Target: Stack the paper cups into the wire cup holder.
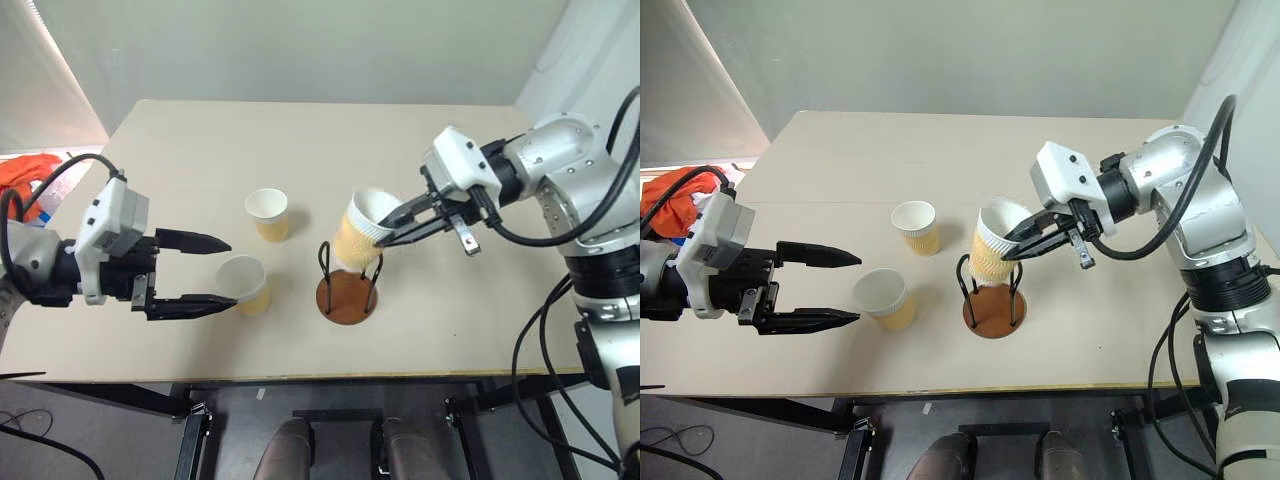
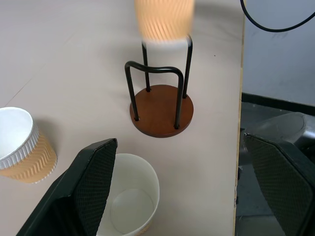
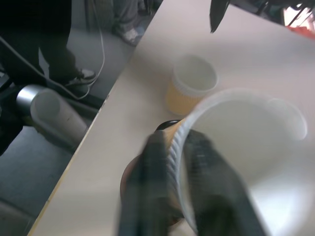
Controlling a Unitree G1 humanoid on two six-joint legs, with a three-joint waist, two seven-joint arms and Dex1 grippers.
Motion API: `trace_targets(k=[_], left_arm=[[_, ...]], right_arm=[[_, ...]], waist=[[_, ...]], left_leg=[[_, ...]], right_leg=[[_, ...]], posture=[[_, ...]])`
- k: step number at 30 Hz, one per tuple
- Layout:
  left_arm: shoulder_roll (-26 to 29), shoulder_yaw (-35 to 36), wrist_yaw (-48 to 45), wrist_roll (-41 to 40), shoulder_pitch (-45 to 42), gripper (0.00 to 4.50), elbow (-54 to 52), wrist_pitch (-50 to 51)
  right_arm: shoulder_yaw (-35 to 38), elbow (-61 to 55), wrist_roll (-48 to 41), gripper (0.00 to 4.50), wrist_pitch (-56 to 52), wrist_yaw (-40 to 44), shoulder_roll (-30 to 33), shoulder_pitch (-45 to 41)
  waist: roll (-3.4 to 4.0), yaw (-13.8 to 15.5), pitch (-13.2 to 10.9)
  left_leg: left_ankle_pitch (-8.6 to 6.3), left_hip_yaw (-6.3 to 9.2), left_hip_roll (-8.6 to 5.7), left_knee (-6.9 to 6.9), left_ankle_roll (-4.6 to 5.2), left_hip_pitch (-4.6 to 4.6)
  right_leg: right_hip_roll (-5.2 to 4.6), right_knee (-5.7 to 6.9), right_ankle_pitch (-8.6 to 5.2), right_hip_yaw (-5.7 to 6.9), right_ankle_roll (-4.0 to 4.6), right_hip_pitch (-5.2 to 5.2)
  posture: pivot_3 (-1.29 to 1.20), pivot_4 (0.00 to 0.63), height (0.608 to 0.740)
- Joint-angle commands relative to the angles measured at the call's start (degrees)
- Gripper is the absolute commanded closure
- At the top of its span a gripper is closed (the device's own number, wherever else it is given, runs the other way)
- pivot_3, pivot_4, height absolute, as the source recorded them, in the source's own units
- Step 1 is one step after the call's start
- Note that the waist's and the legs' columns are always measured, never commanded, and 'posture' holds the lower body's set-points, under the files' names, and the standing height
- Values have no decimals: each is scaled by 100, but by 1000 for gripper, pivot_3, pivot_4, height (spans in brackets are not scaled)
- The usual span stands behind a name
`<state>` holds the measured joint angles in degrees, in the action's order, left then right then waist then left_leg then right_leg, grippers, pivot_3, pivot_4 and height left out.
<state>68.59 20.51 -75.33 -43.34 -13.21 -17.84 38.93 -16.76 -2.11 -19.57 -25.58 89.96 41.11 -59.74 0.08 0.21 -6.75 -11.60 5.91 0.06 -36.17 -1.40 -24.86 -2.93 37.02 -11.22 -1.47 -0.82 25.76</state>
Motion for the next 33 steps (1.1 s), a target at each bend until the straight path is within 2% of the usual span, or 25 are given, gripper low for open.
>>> trace_targets(k=[1, 6, 9, 14, 20, 23, 28, 32, 33], left_arm=[[17, 212, 39, -82, -109, 0, -91, -34], [128, 84, -73, 34, -167, 0, 20, -140], [242, -119, -184, 263, -251, 0, 162, -296], [554, -795, -543, 936, -398, 0, 343, -830], [582, -1703, -1061, 1506, -1024, 0, 621, -1304], [391, -2417, -941, 2442, -1295, 0, 864, -1931], [27, -2911, -789, 3063, -1454, 0, 1014, -2269], [-229, -3010, -683, 3267, -1565, 0, 1097, -2279], [-271, -3000, -691, 3272, -1585, 169, 1108, -2268]], right_arm=[[18, 50, 137, 2578, 100, -82, -10, -27], [107, -49, 69, 818, -35, -94, 18, -6], [174, -123, -20, 56, -142, -120, 25, 6], [469, -280, -342, 56, -364, -306, -40, 36], [1255, -387, -1459, 56, -1369, -1190, -742, 69], [1200, -538, -1314, 56, -1341, -1789, -1040, 341], [1269, -820, -1517, 56, -1537, -2071, -1088, 542], [1262, -896, -1534, 56, -1583, -2242, -1030, 573], [1254, -915, -1537, 9, -1595, -2271, -1014, 580]], waist=[[0, 2, 0], [0, 1, 0], [0, 2, 0], [0, 2, 0], [-1, 0, 0], [0, 0, 1], [-1, 2, 0], [-2, 0, 0], [-2, 1, 0]], left_leg=[[1, 0, 0, 0, 0, -1], [2, 0, 0, 0, 0, -1], [2, 1, 1, 0, 0, -1], [2, 1, 1, 0, 0, -3], [3, 1, 0, 0, -2, -5], [3, 2, 1, 1, -2, -2], [3, 4, -2, -2, 1, -17], [1, 4, -1, -1, 2, -16], [1, 4, 0, -1, 2, -16]], right_leg=[[0, 0, 1, 0, 2, 0], [0, 0, 3, 0, 5, 1], [1, 0, 3, 1, 5, 2], [1, -2, 3, 0, 5, 2], [2, -1, 2, -2, 6, 8], [3, -1, 2, -2, 7, 7], [-1, -4, 4, -1, 10, 17], [-1, -4, 4, 1, 9, 16], [-1, -4, 5, 2, 8, 16]], posture=[[0, 150, 740], [0, 150, 740], [0, 150, 740], [0, 150, 740], [0, 150, 740], [0, 150, 740], [0, 150, 740], [0, 150, 740], [0, 150, 740]])
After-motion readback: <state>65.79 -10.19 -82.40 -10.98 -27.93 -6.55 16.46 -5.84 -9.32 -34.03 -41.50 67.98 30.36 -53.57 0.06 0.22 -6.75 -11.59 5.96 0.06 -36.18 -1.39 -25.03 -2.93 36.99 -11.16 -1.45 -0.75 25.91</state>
